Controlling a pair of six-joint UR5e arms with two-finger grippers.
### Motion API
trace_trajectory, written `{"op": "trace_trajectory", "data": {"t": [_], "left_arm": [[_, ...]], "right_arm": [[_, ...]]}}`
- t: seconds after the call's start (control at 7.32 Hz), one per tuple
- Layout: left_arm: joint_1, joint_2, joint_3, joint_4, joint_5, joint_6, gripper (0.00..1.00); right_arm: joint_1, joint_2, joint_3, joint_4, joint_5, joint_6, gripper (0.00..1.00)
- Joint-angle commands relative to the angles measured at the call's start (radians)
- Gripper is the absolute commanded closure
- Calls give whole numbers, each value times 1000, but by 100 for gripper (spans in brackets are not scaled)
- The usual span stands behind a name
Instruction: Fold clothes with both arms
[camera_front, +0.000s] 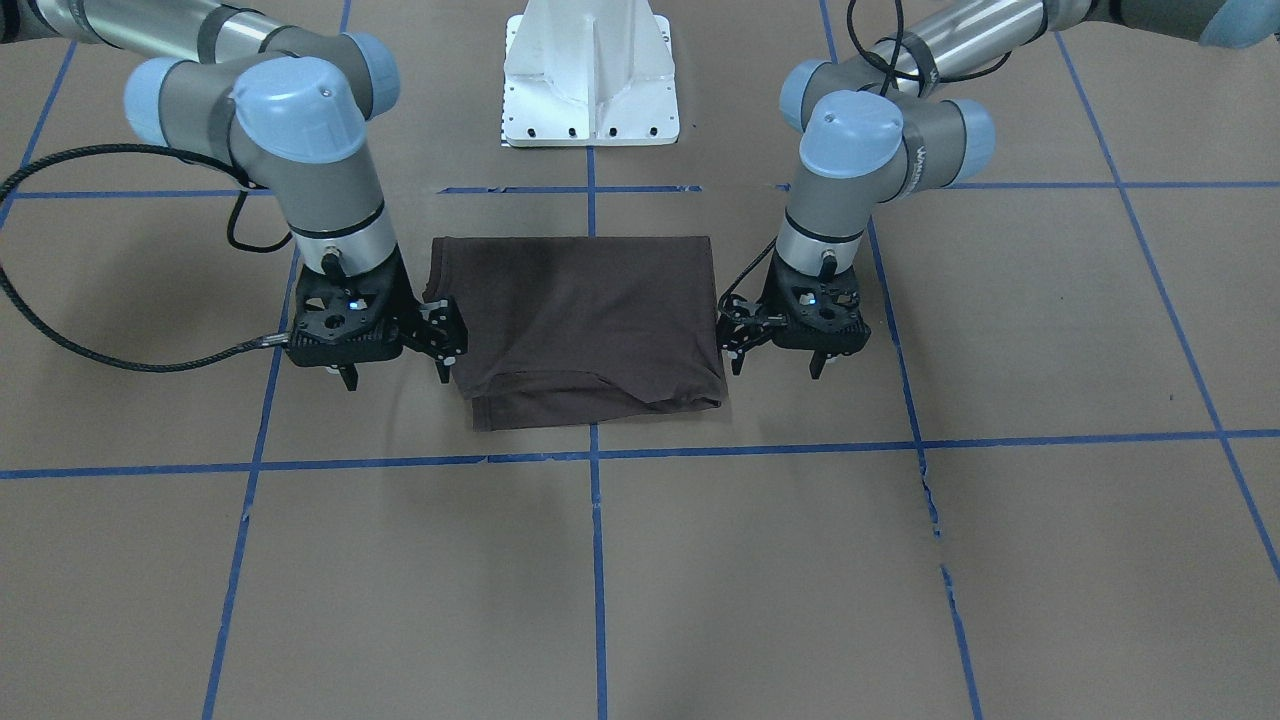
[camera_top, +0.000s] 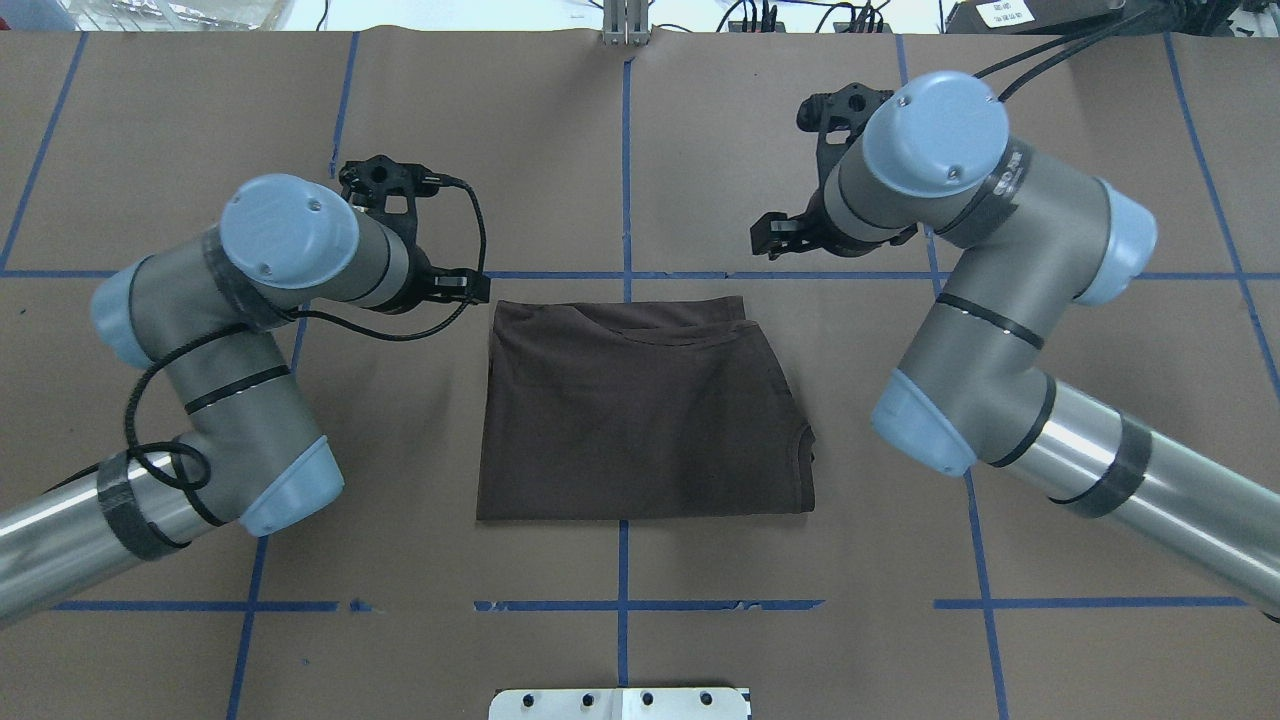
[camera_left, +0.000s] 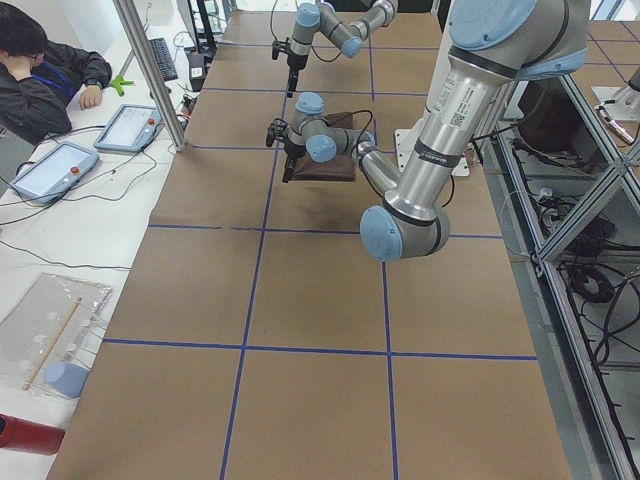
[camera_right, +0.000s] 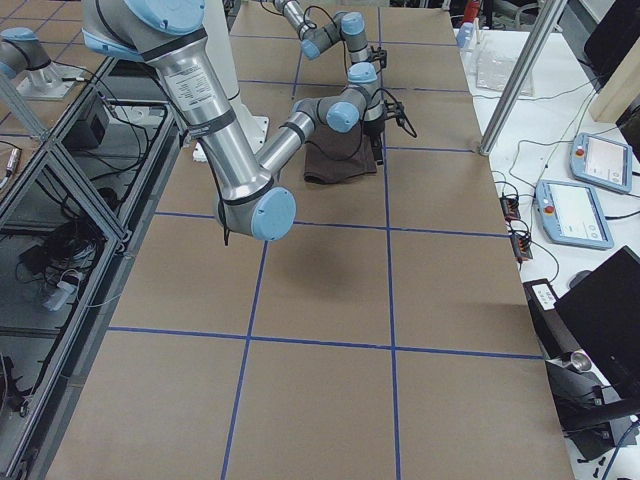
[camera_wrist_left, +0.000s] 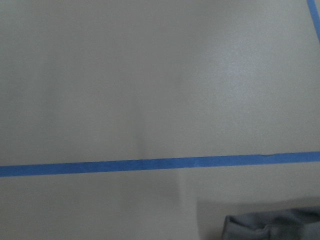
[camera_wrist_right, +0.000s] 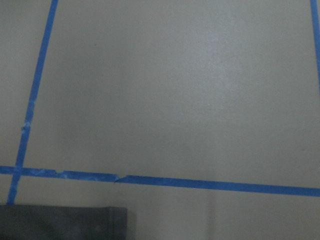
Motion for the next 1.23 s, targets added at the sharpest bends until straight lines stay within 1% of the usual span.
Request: {"op": "trace_trajectory", "data": {"t": [0.0,0.14,0.27,0.41,0.55,0.68,0.82,0.96,1.09], "left_arm": [[-76,191,-164,7,-61,104,0],[-145,280,-212,1,-100,217,0],[-229,343,-228,-5,-169,338,0],[-325,390,-225,-5,-234,509,0],[-427,428,-222,-4,-318,655,0],[-502,463,-175,4,-355,663,0],[-542,502,-112,4,-389,668,0],[-670,507,-46,-10,-497,696,0],[-731,535,-27,-4,-598,806,0]], "right_arm": [[167,-124,97,-83,161,-259,0],[288,-208,100,-82,256,-409,0],[394,-294,98,-80,311,-582,0],[486,-366,91,-86,372,-650,0],[555,-439,97,-77,415,-663,0],[583,-508,85,-76,411,-668,0],[606,-548,82,-62,417,-659,0],[657,-554,89,-69,441,-668,0],[692,-585,89,-72,461,-669,0]]}}
